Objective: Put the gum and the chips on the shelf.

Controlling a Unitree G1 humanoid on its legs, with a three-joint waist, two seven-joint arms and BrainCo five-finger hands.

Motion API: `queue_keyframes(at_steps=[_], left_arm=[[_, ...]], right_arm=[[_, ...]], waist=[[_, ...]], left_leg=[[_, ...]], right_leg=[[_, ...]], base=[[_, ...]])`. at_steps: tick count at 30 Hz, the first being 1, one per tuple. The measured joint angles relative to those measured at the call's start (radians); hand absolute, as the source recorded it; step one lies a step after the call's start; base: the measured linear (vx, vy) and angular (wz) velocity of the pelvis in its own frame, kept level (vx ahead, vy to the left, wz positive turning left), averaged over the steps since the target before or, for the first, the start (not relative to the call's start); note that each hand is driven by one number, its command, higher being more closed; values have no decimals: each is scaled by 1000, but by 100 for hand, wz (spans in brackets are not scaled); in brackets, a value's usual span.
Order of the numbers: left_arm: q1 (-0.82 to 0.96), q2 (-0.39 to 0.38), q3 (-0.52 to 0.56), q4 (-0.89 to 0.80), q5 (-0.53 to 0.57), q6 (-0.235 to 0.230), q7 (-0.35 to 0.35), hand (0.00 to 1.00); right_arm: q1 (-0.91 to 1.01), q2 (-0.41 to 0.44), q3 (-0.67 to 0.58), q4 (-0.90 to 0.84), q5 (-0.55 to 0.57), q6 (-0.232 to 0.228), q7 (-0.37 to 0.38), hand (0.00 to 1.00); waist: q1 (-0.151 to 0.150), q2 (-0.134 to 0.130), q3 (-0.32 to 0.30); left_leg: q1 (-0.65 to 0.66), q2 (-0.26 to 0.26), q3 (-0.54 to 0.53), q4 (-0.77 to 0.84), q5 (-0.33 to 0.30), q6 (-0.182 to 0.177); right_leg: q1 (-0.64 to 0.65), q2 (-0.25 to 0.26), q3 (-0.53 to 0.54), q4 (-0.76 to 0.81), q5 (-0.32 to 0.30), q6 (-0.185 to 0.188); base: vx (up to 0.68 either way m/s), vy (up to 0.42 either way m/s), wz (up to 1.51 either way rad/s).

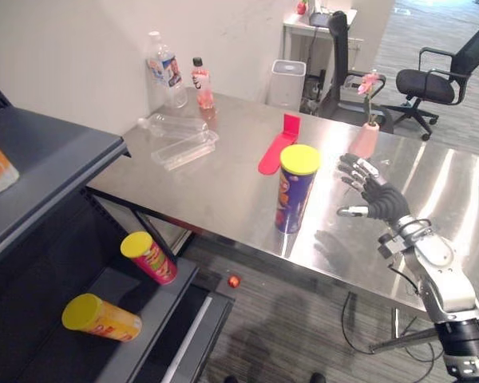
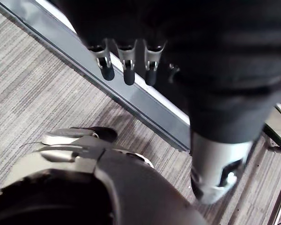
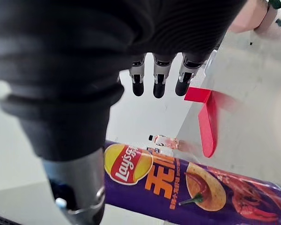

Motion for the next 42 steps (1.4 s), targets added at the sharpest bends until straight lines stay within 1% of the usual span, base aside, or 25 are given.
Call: queue_keyframes(at_steps=[4,6,12,27,35,38,42], left_arm=[[0,6,-11,-1,0,2,0,0],[1,6,-12,-1,0,3,0,0],[0,14,-29,-5,0,4,-2,0],[1,16,-30,-9,-1,6,-3,0],[3,15,-38,-16,-1,9,-3,0],[3,15,-39,-18,-1,9,-3,0],[3,16,-43,-22,-1,9,-3,0]], right_arm=[[-17,0,18,0,-7,0,6,0],[-32,1,39,5,-25,0,21,0],[-57,1,58,42,-36,4,30,0],[-89,2,71,106,-38,8,17,0],[-99,2,71,141,-40,8,3,0],[-110,2,69,158,-70,8,-5,0],[-110,2,69,166,-74,8,-5,0]], waist=[[0,-1,2],[6,-2,3],[23,-5,5],[28,-8,8],[28,0,22],[28,1,23],[28,2,24]], left_leg=[[-11,-1,-20,-2,7,0],[-11,0,-21,-5,11,-2],[-7,-2,-24,-17,23,1],[-4,-5,-50,-36,43,1],[7,-7,-53,-56,55,2],[7,-8,-54,-59,55,2],[7,-8,-55,-59,56,2]], right_leg=[[1,-1,-20,0,0,0],[1,1,-22,0,0,0],[1,0,-24,1,0,0],[10,-1,-46,3,0,-1],[14,0,-49,0,0,-1],[14,0,-50,-2,0,-1],[15,0,-51,-2,0,-1]], base=[[-15,-5,14],[-14,-7,5],[-7,-1,1],[-8,-3,4],[-2,-1,0],[0,0,0],[0,0,0]])
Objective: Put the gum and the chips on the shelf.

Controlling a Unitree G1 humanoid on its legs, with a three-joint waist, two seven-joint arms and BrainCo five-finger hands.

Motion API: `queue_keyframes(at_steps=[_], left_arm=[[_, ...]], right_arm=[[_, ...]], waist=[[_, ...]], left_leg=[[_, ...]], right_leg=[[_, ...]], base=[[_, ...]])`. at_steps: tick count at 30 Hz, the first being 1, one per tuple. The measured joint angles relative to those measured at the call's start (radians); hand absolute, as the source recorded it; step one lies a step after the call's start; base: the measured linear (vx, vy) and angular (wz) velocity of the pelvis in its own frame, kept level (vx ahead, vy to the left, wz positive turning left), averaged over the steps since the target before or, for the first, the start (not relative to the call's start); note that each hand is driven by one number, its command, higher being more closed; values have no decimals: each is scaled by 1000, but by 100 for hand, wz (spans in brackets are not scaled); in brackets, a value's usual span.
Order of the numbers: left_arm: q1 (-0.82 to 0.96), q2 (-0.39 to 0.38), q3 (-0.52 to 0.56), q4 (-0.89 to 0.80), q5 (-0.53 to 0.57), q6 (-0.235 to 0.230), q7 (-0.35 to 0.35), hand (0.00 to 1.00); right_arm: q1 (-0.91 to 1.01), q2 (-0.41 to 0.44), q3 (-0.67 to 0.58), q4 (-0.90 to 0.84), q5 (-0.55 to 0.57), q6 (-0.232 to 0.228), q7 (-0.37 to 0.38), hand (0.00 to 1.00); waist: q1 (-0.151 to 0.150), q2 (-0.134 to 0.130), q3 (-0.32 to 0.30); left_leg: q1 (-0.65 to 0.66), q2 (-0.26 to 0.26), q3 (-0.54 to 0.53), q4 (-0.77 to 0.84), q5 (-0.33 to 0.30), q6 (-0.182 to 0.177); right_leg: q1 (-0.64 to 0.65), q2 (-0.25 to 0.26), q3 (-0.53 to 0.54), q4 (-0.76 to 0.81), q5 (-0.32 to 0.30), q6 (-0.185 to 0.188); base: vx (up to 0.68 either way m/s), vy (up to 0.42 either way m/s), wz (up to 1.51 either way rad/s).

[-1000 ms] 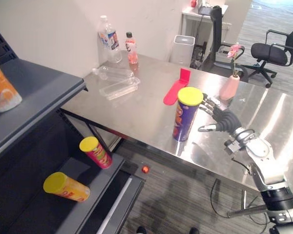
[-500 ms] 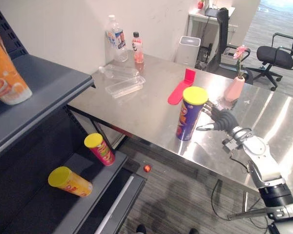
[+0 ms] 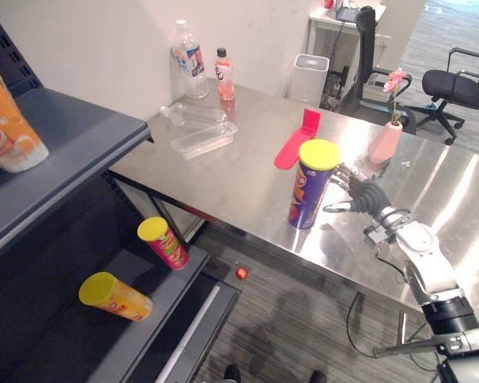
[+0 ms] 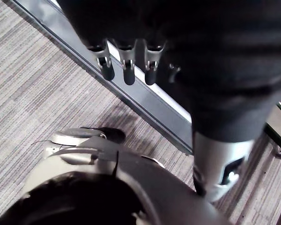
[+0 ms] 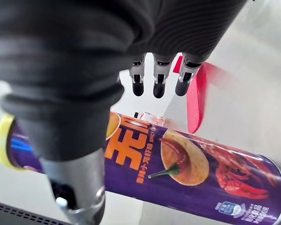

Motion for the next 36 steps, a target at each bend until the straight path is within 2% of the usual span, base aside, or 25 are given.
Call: queue_keyframes(at_steps=[9,29,36], left_arm=[[3,-1,-14,-15,0,0,0,0],[3,0,-23,-27,0,1,-2,0],[3,0,-25,-32,0,1,-3,0]], right_arm=[[-2,0,0,34,-2,0,0,0],[-30,1,1,70,-5,-1,3,0],[-36,6,7,70,-39,-1,6,0]], waist=[[1,12,10],[8,13,28],[10,14,33]], left_leg=[[0,0,-4,-1,2,0],[-1,-1,-17,-10,9,0],[-3,-1,-21,-11,9,0]], right_leg=[[1,0,-2,0,0,0],[3,0,-15,0,0,0],[3,0,-20,0,0,0]], base=[[0,0,0],[0,-1,1],[0,0,0]])
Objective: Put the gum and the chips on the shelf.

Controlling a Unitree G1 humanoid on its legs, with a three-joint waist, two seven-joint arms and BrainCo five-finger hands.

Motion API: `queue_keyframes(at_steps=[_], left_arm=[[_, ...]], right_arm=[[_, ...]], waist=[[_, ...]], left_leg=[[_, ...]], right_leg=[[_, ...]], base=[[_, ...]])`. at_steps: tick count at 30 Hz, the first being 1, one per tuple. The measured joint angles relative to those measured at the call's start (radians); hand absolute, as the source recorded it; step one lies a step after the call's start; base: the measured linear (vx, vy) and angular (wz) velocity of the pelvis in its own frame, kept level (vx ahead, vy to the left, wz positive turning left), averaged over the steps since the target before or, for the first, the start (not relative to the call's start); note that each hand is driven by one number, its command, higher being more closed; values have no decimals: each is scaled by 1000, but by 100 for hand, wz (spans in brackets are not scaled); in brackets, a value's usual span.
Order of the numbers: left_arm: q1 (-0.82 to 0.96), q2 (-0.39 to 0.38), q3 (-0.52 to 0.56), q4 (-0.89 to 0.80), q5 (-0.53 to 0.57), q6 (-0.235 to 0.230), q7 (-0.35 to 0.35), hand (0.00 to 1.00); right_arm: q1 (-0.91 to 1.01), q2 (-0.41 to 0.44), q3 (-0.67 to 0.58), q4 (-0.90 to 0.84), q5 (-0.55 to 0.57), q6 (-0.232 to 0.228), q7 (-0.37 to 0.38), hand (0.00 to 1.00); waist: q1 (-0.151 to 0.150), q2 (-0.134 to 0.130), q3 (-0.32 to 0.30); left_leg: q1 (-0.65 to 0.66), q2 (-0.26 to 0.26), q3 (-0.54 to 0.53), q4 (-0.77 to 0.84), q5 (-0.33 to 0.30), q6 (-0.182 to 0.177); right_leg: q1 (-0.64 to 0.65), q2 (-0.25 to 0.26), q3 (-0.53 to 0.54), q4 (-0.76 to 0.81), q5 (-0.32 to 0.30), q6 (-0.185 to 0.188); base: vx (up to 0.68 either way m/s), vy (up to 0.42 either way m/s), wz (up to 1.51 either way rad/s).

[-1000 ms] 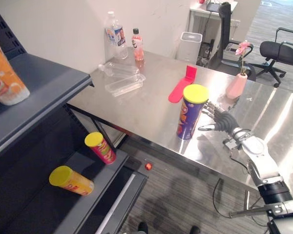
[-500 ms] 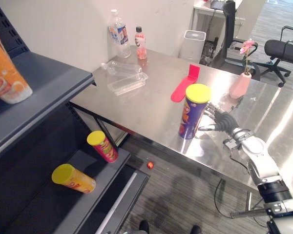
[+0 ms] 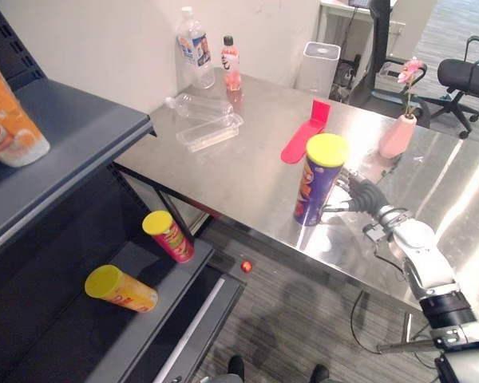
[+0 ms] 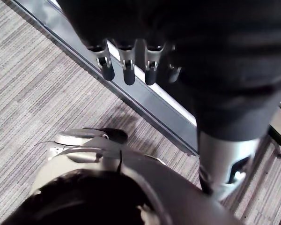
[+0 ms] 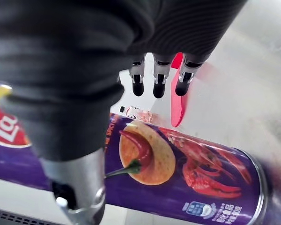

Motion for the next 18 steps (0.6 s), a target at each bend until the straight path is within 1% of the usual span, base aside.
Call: queue_keyframes(at_steps=[7,14,15,18], left_arm=[[0,0,0,0,0,0,0,0],[0,0,0,0,0,0,0,0],[0,0,0,0,0,0,0,0],[0,0,0,0,0,0,0,0]], right_arm=[[0,14,14,-2,0,0,33,0],[0,16,40,-14,0,0,41,0],[0,16,41,-14,0,1,41,100],[0,16,43,-25,0,1,42,100]], waist=[[0,0,0],[2,0,0],[2,0,0],[1,0,0]], left_leg=[[0,0,0,0,0,0],[-1,0,0,0,0,0],[-1,0,0,0,0,0],[-1,0,0,0,0,0]], right_leg=[[0,0,0,0,0,0],[-1,0,0,0,0,0],[-1,0,0,0,0,0],[-1,0,0,0,0,0]], base=[[0,0,0],[0,0,0],[0,0,0],[0,0,0]])
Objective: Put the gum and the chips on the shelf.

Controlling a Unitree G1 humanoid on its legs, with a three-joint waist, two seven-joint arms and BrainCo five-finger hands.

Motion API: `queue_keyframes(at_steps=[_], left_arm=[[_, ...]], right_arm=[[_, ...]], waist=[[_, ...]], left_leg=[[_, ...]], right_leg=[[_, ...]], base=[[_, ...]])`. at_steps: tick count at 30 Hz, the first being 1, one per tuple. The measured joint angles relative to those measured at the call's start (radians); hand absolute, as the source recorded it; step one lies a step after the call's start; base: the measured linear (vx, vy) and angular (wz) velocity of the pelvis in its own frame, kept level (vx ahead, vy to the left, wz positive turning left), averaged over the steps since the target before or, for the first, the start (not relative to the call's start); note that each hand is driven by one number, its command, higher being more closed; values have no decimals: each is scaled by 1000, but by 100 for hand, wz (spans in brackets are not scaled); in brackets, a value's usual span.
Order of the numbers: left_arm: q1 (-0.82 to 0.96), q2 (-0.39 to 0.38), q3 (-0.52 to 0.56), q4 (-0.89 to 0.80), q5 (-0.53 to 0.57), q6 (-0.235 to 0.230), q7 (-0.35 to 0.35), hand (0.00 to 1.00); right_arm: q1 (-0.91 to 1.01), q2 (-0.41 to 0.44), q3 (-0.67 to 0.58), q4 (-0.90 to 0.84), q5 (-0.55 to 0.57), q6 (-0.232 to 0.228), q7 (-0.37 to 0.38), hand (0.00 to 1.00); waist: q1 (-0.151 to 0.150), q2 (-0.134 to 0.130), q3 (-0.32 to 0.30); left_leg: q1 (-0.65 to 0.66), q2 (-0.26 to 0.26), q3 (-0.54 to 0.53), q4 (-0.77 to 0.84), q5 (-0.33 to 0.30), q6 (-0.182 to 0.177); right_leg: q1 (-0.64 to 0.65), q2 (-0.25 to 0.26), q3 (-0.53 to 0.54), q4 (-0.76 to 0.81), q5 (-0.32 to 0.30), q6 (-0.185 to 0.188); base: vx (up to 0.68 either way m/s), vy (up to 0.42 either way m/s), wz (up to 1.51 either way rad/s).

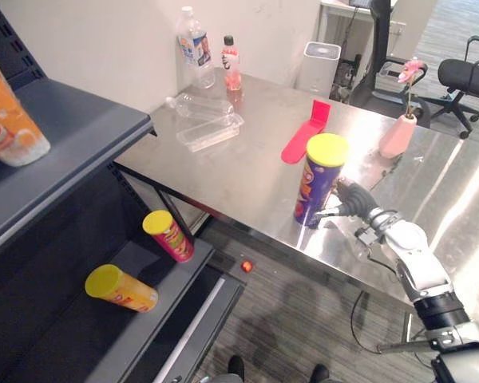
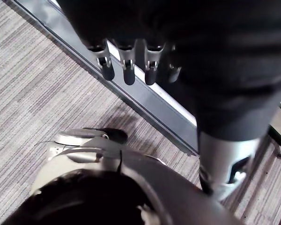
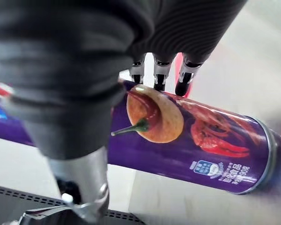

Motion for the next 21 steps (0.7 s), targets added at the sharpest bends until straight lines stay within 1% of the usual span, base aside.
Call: queue_keyframes(at_steps=[7,21], left_arm=[[0,0,0,0,0,0,0,0],[0,0,0,0,0,0,0,0]], right_arm=[[0,1,20,-16,-1,1,-4,100],[0,1,21,-15,-1,1,-10,100]], waist=[[0,0,0],[1,0,0]], left_leg=[[0,0,0,0,0,0],[0,0,0,0,0,0]], right_leg=[[0,0,0,0,0,0],[0,0,0,0,0,0]], base=[[0,0,0],[0,0,0]])
